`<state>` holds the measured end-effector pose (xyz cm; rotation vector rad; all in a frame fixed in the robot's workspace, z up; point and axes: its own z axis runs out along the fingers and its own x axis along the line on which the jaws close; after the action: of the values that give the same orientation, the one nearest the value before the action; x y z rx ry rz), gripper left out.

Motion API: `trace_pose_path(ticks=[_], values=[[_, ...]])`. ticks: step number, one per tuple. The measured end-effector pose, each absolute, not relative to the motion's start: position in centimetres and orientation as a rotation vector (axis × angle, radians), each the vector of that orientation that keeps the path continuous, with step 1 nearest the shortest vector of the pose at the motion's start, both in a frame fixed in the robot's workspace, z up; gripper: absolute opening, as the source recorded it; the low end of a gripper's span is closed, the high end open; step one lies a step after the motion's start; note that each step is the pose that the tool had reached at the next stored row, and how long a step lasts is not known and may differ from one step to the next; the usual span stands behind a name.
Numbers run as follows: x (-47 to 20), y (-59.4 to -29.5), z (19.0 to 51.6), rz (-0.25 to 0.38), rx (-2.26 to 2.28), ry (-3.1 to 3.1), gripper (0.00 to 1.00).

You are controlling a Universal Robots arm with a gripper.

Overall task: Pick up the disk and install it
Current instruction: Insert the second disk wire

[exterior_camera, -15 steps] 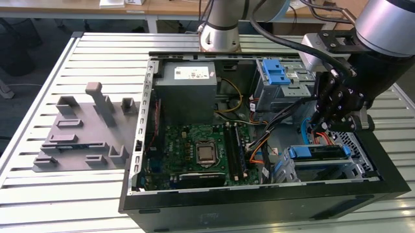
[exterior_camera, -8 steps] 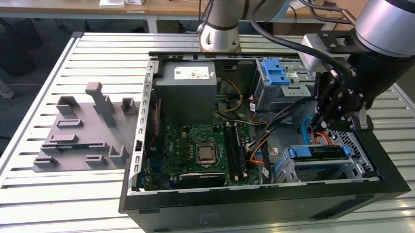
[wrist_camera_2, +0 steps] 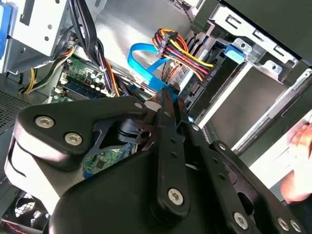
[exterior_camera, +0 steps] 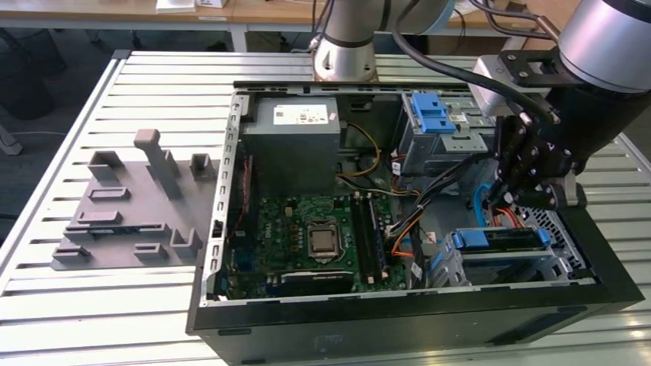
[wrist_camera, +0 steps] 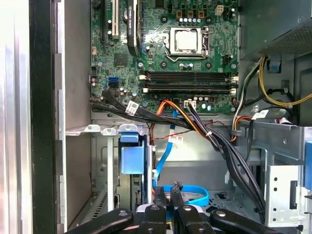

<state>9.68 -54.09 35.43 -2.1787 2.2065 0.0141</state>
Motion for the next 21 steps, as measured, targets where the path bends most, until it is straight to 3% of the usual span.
trace_pose_path(ticks=[5, 11, 21], values=[[9.7, -54.3, 35.2, 0.002, -2.183, 2.210, 0.16], [9.7, -54.3, 35.0, -0.057, -2.205, 2.231, 0.16], [9.7, -55.1, 34.2, -0.054, -2.197, 2.223, 0.16]])
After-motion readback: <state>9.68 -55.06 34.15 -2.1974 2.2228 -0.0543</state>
